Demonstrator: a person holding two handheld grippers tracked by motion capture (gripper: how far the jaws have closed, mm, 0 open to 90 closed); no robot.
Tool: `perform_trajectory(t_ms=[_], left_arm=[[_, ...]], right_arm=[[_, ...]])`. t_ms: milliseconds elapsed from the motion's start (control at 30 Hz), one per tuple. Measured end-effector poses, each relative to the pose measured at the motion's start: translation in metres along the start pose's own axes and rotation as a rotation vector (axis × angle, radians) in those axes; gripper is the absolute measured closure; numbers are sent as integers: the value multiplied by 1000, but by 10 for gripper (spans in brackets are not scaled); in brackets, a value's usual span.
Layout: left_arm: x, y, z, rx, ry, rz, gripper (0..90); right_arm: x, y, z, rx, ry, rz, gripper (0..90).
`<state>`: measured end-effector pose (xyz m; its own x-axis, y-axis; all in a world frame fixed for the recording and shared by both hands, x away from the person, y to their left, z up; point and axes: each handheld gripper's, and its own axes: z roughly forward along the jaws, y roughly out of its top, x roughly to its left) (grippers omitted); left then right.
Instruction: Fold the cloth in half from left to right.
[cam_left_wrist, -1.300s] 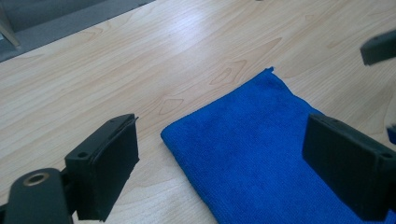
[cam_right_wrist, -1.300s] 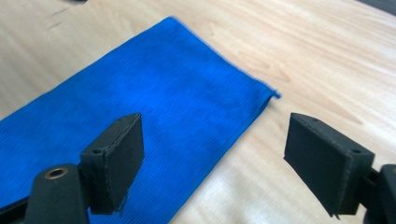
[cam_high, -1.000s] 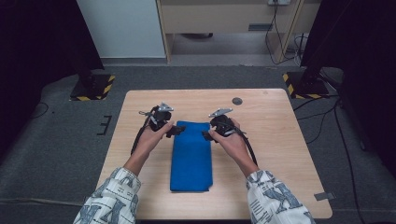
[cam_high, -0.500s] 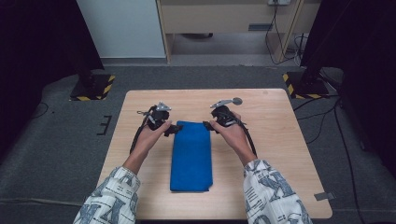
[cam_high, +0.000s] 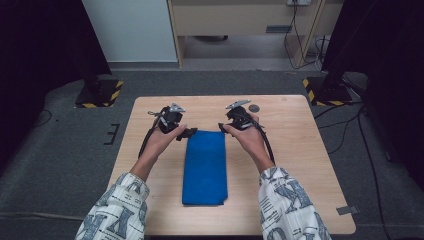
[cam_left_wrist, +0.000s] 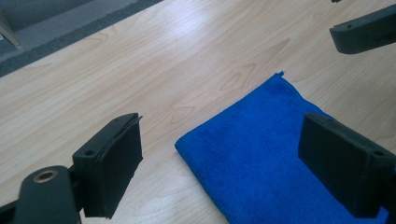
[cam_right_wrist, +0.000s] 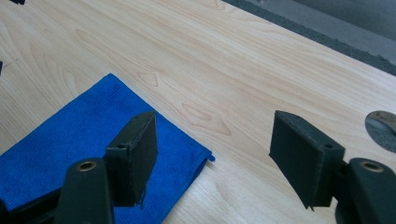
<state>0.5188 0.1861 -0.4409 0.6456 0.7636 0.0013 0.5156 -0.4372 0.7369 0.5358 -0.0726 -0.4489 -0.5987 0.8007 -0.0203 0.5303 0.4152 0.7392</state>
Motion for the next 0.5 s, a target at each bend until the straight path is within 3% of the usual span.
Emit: perform_trajectory(t_ms=[200, 500], left_arm=[[5, 2, 1, -14, 12, -3, 131], [22, -11, 16, 40, 10, -51, 175]], right_arm=[[-1, 10, 1, 2, 3, -16, 351], [2, 8, 13, 30, 6, -11, 461]])
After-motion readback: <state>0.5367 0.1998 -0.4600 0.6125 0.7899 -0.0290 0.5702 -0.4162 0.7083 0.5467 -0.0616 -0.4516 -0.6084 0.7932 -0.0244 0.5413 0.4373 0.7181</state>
